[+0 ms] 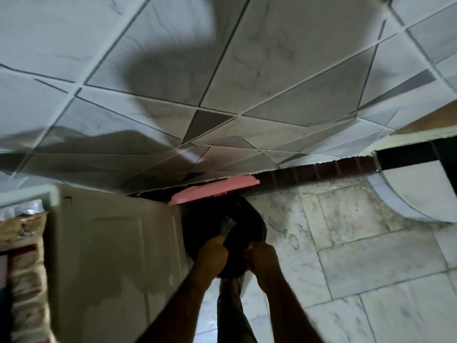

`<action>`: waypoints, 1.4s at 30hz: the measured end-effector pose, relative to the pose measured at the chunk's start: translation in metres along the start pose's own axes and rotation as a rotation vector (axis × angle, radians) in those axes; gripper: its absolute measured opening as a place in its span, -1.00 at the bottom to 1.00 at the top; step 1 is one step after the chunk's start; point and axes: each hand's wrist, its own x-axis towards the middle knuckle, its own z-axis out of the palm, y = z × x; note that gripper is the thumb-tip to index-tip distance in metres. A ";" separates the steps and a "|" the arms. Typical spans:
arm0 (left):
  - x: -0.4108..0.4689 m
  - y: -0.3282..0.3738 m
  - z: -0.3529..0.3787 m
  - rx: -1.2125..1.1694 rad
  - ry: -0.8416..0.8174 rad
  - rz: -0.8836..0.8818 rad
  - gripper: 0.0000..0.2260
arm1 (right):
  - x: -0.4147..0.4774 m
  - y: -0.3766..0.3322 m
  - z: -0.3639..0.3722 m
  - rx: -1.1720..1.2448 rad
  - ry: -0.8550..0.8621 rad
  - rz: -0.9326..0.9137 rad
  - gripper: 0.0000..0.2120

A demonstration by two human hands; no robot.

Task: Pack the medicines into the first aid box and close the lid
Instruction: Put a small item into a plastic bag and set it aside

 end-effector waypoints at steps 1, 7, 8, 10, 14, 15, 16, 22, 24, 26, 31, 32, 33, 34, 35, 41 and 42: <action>-0.005 0.001 -0.002 0.013 0.006 0.020 -0.65 | -0.011 -0.003 -0.003 0.057 -0.064 0.024 -0.79; -0.084 0.037 -0.034 0.054 0.049 0.178 -0.60 | -0.083 -0.040 -0.011 -0.088 -0.029 -0.212 -0.79; -0.098 0.043 -0.038 0.033 0.056 0.205 -0.60 | -0.097 -0.044 -0.011 -0.075 -0.013 -0.225 -0.81; -0.128 0.055 -0.050 -0.011 0.083 0.274 -0.60 | -0.127 -0.060 -0.010 -0.070 0.040 -0.350 -0.80; -0.160 0.073 -0.059 -0.131 0.138 0.369 -0.59 | -0.171 -0.081 -0.007 -0.040 0.051 -0.521 -0.77; -0.175 0.074 -0.066 -0.147 0.160 0.419 -0.59 | -0.189 -0.085 -0.005 -0.012 0.051 -0.572 -0.77; -0.198 0.072 -0.080 -0.177 0.177 0.467 -0.61 | -0.217 -0.090 -0.001 -0.008 0.051 -0.622 -0.77; -0.289 0.063 -0.144 -0.236 0.278 0.660 -0.63 | -0.330 -0.107 0.022 0.031 0.035 -0.842 -0.77; -0.319 0.056 -0.163 -0.279 0.302 0.714 -0.61 | -0.364 -0.109 0.032 0.042 0.030 -0.936 -0.76; -0.347 0.042 -0.184 -0.319 0.344 0.769 -0.61 | -0.394 -0.110 0.045 0.061 0.002 -0.996 -0.76; -0.406 0.002 -0.229 -0.412 0.466 0.918 -0.63 | -0.456 -0.105 0.087 0.055 -0.131 -1.091 -0.71; -0.416 -0.006 -0.236 -0.450 0.471 0.948 -0.63 | -0.465 -0.103 0.097 0.023 -0.151 -1.121 -0.71; -0.424 -0.015 -0.243 -0.495 0.476 0.979 -0.63 | -0.475 -0.100 0.106 -0.012 -0.180 -1.151 -0.71; -0.431 -0.029 -0.252 -0.526 0.503 1.001 -0.63 | -0.484 -0.094 0.121 -0.054 -0.216 -1.177 -0.72; -0.438 -0.041 -0.259 -0.527 0.538 1.014 -0.62 | -0.490 -0.090 0.132 -0.094 -0.248 -1.207 -0.72; -0.448 -0.124 -0.296 -0.598 0.711 0.909 -0.60 | -0.502 -0.057 0.205 -0.375 -0.358 -1.310 -0.72; -0.446 -0.137 -0.300 -0.624 0.719 0.891 -0.60 | -0.500 -0.051 0.215 -0.427 -0.371 -1.312 -0.71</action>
